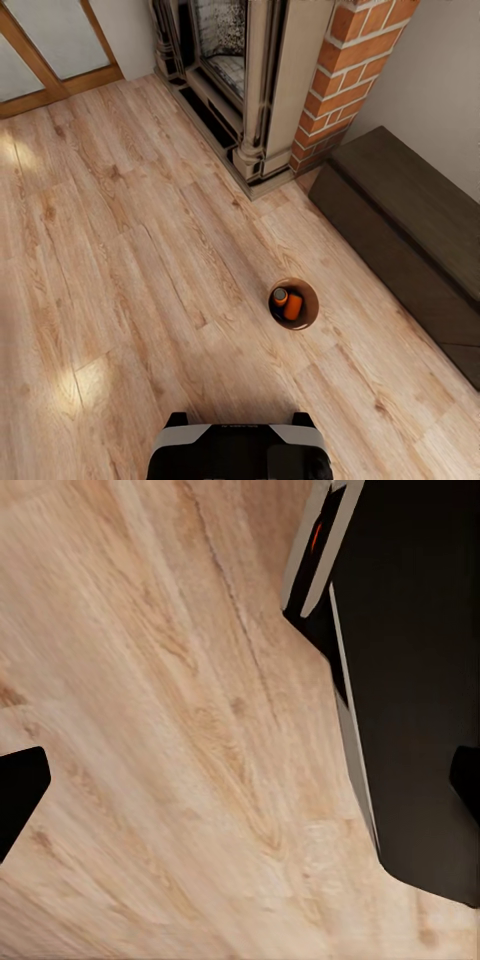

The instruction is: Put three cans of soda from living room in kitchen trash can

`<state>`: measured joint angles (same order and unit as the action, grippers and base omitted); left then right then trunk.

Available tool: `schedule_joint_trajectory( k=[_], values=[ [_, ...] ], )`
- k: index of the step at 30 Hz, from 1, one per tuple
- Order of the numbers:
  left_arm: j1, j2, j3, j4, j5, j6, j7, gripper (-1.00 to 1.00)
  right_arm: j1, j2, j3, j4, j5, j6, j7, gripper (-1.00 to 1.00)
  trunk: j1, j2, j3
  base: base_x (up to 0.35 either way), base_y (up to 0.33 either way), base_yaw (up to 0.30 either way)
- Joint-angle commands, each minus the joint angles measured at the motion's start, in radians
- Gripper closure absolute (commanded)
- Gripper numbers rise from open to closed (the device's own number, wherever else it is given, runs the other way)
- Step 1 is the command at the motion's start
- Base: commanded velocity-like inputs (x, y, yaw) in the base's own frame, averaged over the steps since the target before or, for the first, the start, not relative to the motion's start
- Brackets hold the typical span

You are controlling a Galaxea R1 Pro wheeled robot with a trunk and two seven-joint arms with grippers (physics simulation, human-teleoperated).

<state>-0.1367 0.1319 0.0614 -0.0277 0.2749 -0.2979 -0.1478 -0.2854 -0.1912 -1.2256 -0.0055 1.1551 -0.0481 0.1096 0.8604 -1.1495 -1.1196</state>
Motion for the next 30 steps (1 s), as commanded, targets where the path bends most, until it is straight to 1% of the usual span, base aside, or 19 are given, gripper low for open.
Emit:
schedule_joint_trajectory(
  k=[1,7,11,16,22,30],
  values=[
    [0.0,0.0,0.0,0.0,0.001,-0.003,-0.001,-1.0,0.0,0.0,0.0,0.0,0.0,0.0,0.0,-1.0,-0.004,0.007,0.003,0.0,0.0,0.0],
    [0.0,0.0,0.0,0.001,0.005,-0.012,-0.004,-1.0,0.0,0.004,0.0,0.002,0.001,0.004,-0.002,-1.0,-0.027,0.049,0.022,0.0,0.0,0.0],
    [0.0,0.001,0.0,0.002,0.005,-0.011,-0.006,-1.0,0.0,0.013,0.0,0.002,0.001,0.006,-0.004,-1.0,-0.042,0.077,0.035,0.0,0.0,0.0],
    [0.0,0.0,-0.001,0.002,0.005,-0.01,-0.016,-1.0,0.0,0.022,0.0,0.001,0.003,0.008,-0.032,-1.0,-0.061,0.112,0.05,0.0,0.0,0.0],
    [0.0,0.0,-0.002,0.001,0.002,-0.008,-0.023,-1.0,0.0,0.027,0.0,0.002,0.004,0.002,-0.039,-1.0,-0.084,0.154,0.069,0.0,0.0,0.0],
    [0.0,-0.007,-0.005,-0.002,-0.002,-0.011,-0.015,-1.0,0.0,0.035,-0.006,0.0,-0.001,-0.037,-0.04,-1.0,-0.084,0.154,0.069,0.0,0.0,0.0]
  ],
)
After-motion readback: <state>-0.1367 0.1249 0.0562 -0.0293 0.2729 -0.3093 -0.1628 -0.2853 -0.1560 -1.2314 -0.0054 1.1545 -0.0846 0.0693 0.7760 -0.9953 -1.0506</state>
